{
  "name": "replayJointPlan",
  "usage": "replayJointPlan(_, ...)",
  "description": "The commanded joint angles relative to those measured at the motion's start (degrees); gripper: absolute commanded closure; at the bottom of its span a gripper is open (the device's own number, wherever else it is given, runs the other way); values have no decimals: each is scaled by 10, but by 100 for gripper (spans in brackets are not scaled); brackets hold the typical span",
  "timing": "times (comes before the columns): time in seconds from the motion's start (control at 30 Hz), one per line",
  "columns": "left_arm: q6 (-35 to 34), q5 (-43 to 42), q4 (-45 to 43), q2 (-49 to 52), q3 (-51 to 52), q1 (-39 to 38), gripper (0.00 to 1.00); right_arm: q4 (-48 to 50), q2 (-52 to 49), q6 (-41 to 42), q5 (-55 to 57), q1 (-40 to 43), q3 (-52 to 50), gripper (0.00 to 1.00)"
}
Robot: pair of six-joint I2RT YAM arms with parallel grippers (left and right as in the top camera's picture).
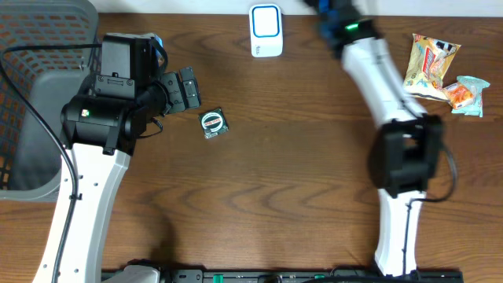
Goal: Scan the item barcode
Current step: 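Carry the teal Kleenex pack to the back right corner and release, then move the right gripper to the green Zam-Buk tin and grasp it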
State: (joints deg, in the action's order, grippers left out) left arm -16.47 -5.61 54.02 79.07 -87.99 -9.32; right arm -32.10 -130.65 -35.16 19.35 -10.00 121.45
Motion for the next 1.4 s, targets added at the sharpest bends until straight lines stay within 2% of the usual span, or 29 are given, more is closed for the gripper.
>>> replayJointPlan(0.0,4,7,2,-1,-4,1,2,-73,34,120,28,97,4,99)
replayJointPlan(0.17,4,7,2,-1,-4,1,2,-188,33,222,8,208,4,99)
replayJointPlan(0.3,4,7,2,-1,-4,1,2,-228,32,228,-100,275,3,97)
replayJointPlan(0.33,4,7,2,-1,-4,1,2,-231,32,231,-114,287,3,91)
replayJointPlan(0.37,4,7,2,-1,-4,1,2,-232,32,241,-119,299,2,75)
replayJointPlan(0.4,4,7,2,-1,-4,1,2,-232,32,243,-120,304,2,66)
replayJointPlan(0.47,4,7,2,-1,-4,1,2,-232,32,244,-120,315,1,65)
replayJointPlan(0.63,4,7,2,-1,-4,1,2,-227,31,244,-129,323,-11,35)
replayJointPlan(0.67,4,7,2,-1,-4,1,2,-228,31,244,-157,322,-16,26)
replayJointPlan(0.73,4,7,2,-1,-4,1,2,-230,31,244,-286,319,-24,20)
replayJointPlan(0.9,4,7,2,-1,-4,1,2,-231,31,245,-636,304,-30,21)
replayJointPlan(0.93,4,7,2,-1,-4,1,2,-236,31,244,-727,293,-30,16)
replayJointPlan(1.0,4,7,2,-1,-4,1,2,-243,31,244,-785,276,-30,10)
replayJointPlan(1.07,4,7,2,-1,-4,1,2,-251,31,244,-811,252,-31,1)
replayJointPlan(1.23,4,7,2,-1,-4,1,2,-279,30,244,-797,144,-31,1)
replayJointPlan(1.3,4,7,2,-1,-4,1,2,-275,30,244,-765,109,-31,1)
replayJointPlan(1.37,4,7,2,-1,-4,1,2,-270,30,247,-675,45,-31,1)
